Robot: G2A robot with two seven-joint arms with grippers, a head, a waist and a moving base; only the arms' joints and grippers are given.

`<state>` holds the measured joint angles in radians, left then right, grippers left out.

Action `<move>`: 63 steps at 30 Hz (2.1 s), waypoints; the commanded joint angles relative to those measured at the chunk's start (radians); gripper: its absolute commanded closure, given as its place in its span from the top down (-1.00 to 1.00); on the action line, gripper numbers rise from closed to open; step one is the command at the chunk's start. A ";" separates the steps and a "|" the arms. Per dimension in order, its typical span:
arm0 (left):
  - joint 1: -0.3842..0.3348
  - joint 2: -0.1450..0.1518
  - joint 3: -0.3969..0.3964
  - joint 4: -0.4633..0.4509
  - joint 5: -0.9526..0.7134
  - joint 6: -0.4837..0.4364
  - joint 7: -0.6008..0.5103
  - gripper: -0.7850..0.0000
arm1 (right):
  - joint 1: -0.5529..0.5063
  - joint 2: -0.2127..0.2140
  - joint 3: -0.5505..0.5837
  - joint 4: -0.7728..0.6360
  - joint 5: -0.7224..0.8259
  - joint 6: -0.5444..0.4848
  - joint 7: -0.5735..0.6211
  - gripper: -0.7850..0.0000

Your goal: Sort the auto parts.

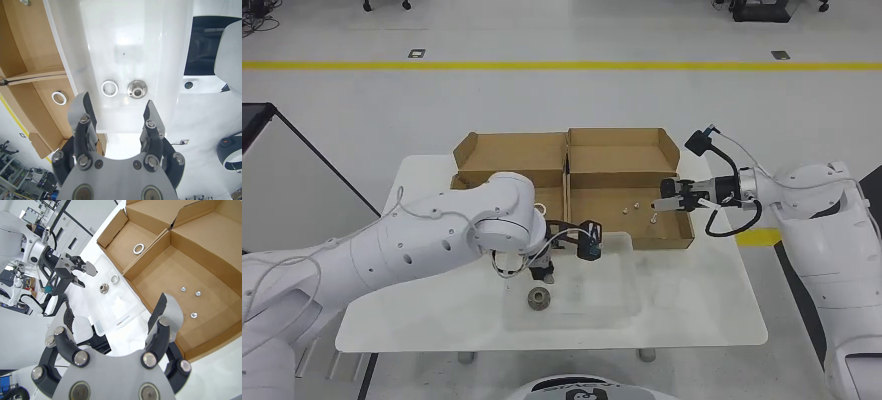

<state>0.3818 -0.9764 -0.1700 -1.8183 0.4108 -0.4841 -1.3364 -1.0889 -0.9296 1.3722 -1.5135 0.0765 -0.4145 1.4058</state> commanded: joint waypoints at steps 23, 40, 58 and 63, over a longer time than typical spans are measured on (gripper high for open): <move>0.142 -0.054 0.000 0.154 0.217 -0.030 0.030 -0.10 | 0.000 0.000 0.000 0.000 0.000 0.000 0.000 1.00; 0.178 -0.097 0.000 0.246 0.374 -0.067 0.068 -0.15 | 0.000 0.000 0.000 0.000 0.000 0.000 0.000 1.00; 0.188 -0.126 0.000 0.285 0.417 -0.095 0.095 -0.24 | 0.000 0.000 0.000 0.000 0.000 0.000 0.000 1.00; 0.193 -0.133 0.000 0.292 0.424 -0.100 0.101 -0.25 | 0.000 0.000 0.000 0.000 0.000 0.000 0.000 1.00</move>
<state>0.5738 -1.1081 -0.1700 -1.5271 0.8336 -0.5832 -1.2369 -1.0889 -0.9296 1.3722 -1.5135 0.0765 -0.4145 1.4058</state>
